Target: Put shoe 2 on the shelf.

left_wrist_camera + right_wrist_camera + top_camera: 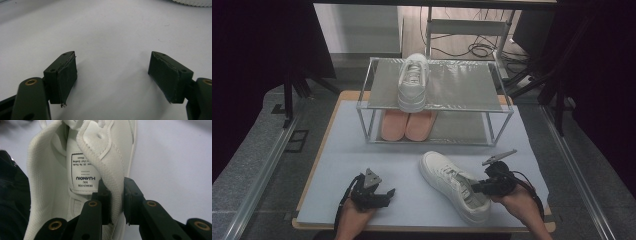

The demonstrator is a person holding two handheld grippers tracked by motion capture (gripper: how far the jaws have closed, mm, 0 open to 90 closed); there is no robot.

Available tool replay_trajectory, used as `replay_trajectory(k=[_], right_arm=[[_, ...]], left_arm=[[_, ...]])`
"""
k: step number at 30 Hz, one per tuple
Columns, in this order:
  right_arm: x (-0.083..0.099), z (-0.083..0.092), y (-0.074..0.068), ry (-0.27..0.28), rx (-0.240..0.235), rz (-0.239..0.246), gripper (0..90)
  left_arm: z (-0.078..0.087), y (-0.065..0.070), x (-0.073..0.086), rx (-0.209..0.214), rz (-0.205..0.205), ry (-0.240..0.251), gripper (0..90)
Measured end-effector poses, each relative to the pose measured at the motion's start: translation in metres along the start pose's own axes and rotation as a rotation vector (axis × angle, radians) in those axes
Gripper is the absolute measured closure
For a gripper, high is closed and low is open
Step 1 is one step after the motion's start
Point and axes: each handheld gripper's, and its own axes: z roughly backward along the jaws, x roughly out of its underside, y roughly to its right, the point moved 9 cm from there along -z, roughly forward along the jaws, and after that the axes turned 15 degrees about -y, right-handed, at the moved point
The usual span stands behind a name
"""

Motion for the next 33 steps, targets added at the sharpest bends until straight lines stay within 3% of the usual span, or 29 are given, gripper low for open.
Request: replay_trajectory(k=[6,15,26,33], right_arm=[[-0.001,0.003,0.004,0.013,-0.065,-0.050,79.5],[0.002,0.010,0.009,0.045,-0.237,-0.139,81.1],[0.001,0.023,0.010,0.103,-0.308,-0.149,81.1],[-0.001,0.041,0.010,0.168,-0.365,-0.163,81.2]], left_arm=[[0.000,0.000,0.000,0.000,0.000,-0.001,22.7],[0.000,0.000,0.000,0.001,0.001,0.000,22.7],[0.000,0.000,0.000,0.001,0.000,-0.001,22.6],[0.000,0.000,0.000,0.001,-0.001,-0.001,22.6]])
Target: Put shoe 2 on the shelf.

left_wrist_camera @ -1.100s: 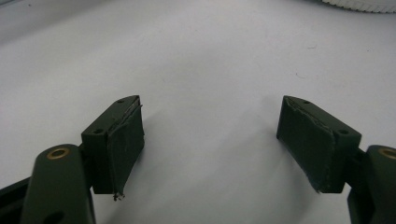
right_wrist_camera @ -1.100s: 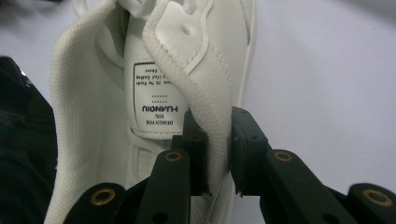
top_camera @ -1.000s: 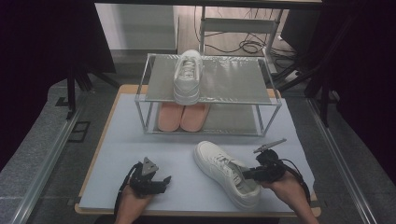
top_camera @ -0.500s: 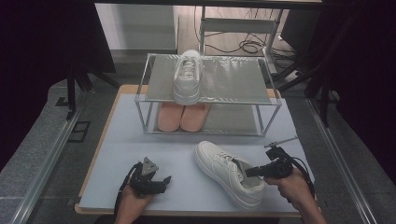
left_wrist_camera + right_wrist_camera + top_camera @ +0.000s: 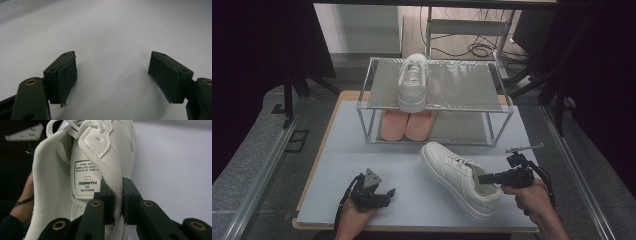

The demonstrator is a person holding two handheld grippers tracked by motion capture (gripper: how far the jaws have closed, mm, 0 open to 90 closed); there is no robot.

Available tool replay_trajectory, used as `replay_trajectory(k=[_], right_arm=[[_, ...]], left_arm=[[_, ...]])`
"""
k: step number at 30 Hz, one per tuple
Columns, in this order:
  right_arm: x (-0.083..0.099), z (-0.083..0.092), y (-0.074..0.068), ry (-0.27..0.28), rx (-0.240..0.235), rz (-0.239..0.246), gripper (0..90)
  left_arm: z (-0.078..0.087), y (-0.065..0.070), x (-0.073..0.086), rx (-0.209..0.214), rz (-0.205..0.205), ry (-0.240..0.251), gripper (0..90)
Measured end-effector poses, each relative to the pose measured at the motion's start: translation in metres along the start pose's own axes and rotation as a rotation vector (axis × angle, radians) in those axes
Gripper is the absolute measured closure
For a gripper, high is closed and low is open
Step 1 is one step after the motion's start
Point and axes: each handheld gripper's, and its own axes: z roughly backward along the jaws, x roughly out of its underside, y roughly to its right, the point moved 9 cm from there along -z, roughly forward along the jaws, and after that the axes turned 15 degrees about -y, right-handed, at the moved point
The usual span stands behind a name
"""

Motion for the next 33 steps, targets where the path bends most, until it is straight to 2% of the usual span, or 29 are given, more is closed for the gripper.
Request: replay_trajectory(k=[1,12,24,28,33], right_arm=[[-0.002,0.005,-0.001,0.021,-0.006,0.005,81.2],[-0.011,0.035,-0.010,0.107,-0.045,0.004,81.2],[-0.021,0.060,-0.024,0.180,-0.069,0.025,81.2],[-0.026,0.069,-0.030,0.211,-0.105,0.012,81.3],[-0.033,0.076,-0.034,0.243,-0.121,0.000,81.2]], left_arm=[[0.000,0.000,0.000,0.000,0.000,0.000,22.7],[0.000,0.000,0.000,-0.003,-0.001,0.000,22.7],[0.000,0.000,0.000,-0.002,-0.002,0.000,22.7],[0.000,0.000,0.000,-0.002,-0.002,0.000,22.6],[0.000,0.000,0.000,-0.002,-0.002,0.000,22.7]])
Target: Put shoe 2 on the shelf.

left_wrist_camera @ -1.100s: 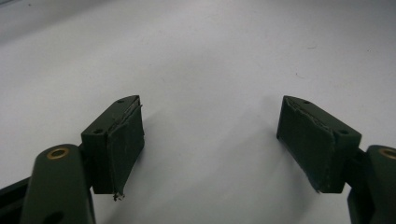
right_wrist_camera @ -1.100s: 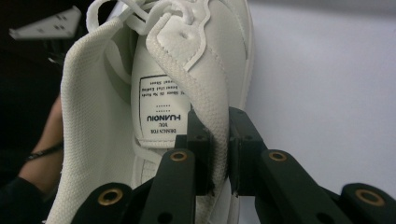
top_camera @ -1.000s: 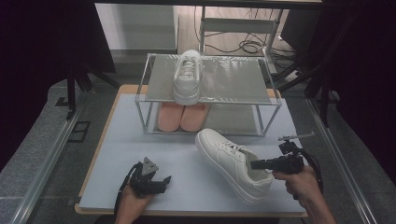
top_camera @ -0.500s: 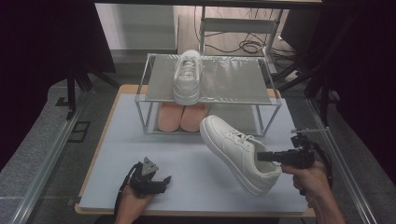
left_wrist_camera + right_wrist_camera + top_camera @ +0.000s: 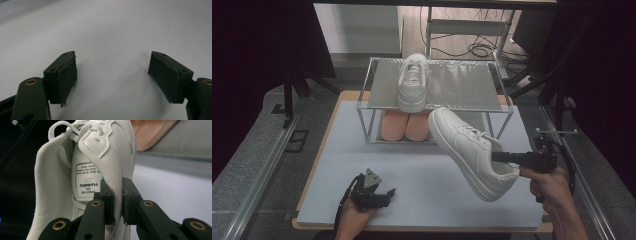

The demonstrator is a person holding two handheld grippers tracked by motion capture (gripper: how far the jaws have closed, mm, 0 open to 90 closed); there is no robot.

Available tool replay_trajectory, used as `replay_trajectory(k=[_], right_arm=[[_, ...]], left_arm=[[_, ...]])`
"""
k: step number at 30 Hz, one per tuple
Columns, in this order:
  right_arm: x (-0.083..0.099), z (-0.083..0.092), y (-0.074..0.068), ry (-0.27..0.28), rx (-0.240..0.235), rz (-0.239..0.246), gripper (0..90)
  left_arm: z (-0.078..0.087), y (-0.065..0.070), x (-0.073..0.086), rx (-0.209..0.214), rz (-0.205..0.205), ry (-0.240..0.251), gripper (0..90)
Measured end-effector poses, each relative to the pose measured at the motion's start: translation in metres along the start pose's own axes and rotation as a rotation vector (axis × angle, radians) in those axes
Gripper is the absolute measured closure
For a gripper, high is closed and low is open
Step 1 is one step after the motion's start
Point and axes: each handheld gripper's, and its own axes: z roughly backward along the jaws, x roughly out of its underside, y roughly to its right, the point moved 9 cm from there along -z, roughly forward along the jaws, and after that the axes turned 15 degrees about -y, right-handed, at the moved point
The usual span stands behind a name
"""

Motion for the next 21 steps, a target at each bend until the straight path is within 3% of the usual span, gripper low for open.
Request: replay_trajectory(k=[12,21], right_arm=[[-0.030,0.009,-0.012,0.072,-0.013,-0.017,81.3],[-0.053,0.009,-0.007,0.123,-0.014,-0.052,81.2]], left_arm=[[0.000,0.000,0.000,0.003,0.003,0.003,22.6],[0.000,0.000,0.000,0.003,0.003,0.003,22.7]])
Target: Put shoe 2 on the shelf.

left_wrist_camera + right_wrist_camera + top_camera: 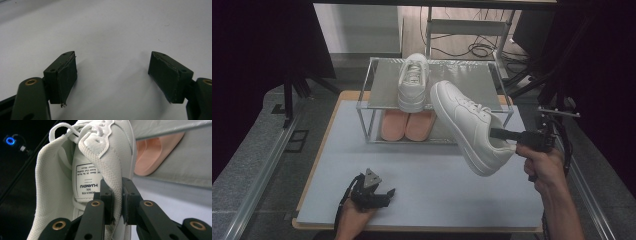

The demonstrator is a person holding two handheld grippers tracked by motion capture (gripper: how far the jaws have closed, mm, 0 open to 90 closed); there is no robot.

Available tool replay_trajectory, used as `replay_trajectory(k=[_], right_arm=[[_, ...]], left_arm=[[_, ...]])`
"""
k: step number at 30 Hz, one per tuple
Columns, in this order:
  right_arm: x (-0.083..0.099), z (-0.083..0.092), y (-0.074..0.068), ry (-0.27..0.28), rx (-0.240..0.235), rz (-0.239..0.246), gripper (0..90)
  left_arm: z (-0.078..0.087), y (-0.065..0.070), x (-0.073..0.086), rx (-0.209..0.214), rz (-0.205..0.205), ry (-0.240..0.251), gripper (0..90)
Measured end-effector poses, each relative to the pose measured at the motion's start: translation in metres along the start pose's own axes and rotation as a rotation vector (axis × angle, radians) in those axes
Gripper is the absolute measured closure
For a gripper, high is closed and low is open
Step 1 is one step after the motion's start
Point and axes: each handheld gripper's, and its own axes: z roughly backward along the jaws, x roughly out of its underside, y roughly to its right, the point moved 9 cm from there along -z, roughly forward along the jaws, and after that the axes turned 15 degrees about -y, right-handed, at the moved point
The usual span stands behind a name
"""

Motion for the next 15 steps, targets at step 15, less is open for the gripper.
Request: replay_trajectory(k=[15], right_arm=[[-0.040,-0.004,0.024,0.141,0.026,-0.148,81.1]], left_arm=[[0.000,0.000,0.000,-0.002,-0.001,0.000,22.7]])
